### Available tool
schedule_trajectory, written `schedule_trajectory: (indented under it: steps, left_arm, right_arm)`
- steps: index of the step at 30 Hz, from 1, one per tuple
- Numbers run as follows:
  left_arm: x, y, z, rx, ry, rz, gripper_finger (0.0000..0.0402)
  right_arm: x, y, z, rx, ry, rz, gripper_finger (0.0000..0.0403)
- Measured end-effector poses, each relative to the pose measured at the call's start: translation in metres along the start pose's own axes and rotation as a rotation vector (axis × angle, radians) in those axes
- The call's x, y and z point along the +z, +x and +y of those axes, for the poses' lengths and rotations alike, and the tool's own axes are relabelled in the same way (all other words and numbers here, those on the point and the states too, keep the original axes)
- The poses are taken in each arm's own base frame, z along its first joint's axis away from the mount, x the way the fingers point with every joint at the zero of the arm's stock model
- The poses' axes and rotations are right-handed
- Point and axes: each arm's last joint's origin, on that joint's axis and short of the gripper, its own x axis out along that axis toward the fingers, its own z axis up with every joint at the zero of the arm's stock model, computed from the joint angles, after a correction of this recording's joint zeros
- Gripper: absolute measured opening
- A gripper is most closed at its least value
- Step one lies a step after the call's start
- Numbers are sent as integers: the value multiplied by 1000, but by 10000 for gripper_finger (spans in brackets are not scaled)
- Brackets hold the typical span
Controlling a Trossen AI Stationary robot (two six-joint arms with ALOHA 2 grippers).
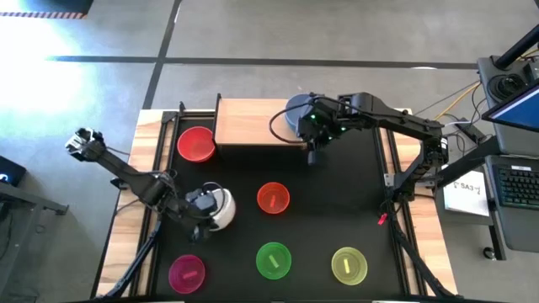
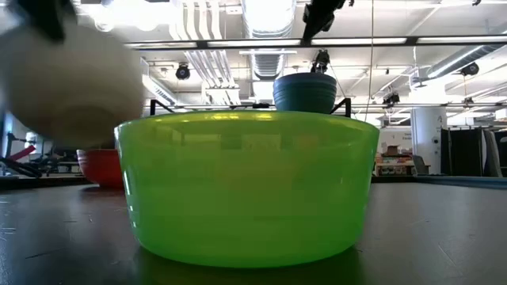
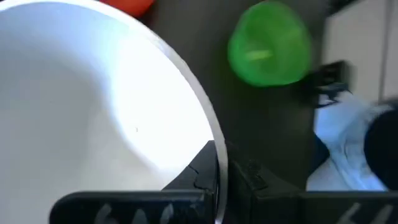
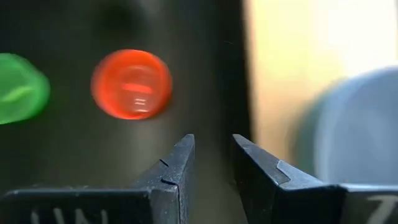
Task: Place and stack bowls onto a shelf
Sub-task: Stack the white bowl on top of the blue bowl on the shelf
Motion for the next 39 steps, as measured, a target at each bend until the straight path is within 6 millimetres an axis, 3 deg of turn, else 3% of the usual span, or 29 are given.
schedule_trajectory:
  steps: [4, 9, 17, 26, 33, 39]
  left_arm:
    - [24, -13, -27, -62, 287, -72, 1]
    - [49, -14, -61, -174, 725, -156, 1]
    - [68, 4, -87, -157, 1044, -165, 0]
    - [83, 23, -88, -109, 1231, -162, 0]
    - [95, 27, -85, -167, 1318, -216, 0]
    - [103, 27, -79, -172, 1376, -231, 0]
  right_arm:
    - [7, 0, 15, 174, -97, -83, 96]
    - [16, 0, 39, 237, -272, -167, 96]
    - [19, -3, 82, 410, -483, -230, 96]
    - [17, -5, 122, 479, -610, -253, 123]
    - [16, -8, 141, 496, -726, -294, 159]
    - [16, -3, 150, 508, -800, -300, 161]
